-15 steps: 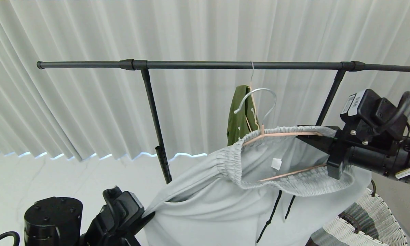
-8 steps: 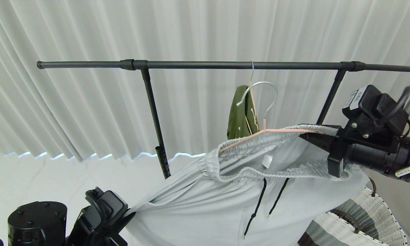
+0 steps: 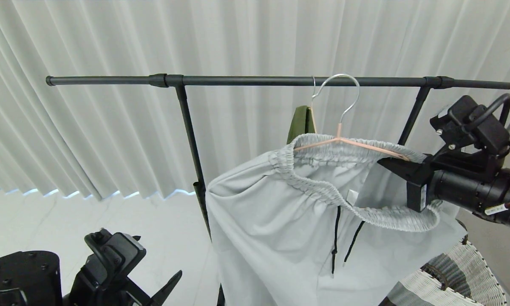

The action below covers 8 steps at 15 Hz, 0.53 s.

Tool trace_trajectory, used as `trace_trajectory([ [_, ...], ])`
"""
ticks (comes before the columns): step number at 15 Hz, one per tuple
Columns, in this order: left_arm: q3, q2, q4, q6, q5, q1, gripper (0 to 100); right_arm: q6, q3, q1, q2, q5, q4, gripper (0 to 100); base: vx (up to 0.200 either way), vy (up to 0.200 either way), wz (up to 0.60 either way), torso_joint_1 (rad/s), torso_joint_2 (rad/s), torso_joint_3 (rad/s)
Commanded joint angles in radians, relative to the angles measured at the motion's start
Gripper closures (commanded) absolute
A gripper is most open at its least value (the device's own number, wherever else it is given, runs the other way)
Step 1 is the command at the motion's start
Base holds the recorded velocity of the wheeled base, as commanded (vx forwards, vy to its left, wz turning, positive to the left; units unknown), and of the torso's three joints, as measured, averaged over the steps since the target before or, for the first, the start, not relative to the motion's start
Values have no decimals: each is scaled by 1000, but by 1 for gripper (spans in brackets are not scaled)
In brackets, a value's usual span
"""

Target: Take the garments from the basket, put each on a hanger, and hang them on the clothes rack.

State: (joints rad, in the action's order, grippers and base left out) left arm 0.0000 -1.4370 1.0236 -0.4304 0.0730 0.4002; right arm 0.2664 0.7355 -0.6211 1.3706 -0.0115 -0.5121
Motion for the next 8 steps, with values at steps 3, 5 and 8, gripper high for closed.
trace_trajectory([
  [3, 0, 63, 0, -7, 36, -34, 0, -90, 2, -5, -12, -117, 99, 100, 0, 0, 0, 0, 0, 0],
  [5, 0, 75, 0, -2, 73, -46, 0, -147, 2, 0, -48, -180, 175, 100, 0, 0, 0, 0, 0, 0],
  [8, 0, 72, -2, -5, 82, -109, 0, -151, -4, 46, -171, -226, 380, 100, 0, 0, 0, 0, 0, 0],
])
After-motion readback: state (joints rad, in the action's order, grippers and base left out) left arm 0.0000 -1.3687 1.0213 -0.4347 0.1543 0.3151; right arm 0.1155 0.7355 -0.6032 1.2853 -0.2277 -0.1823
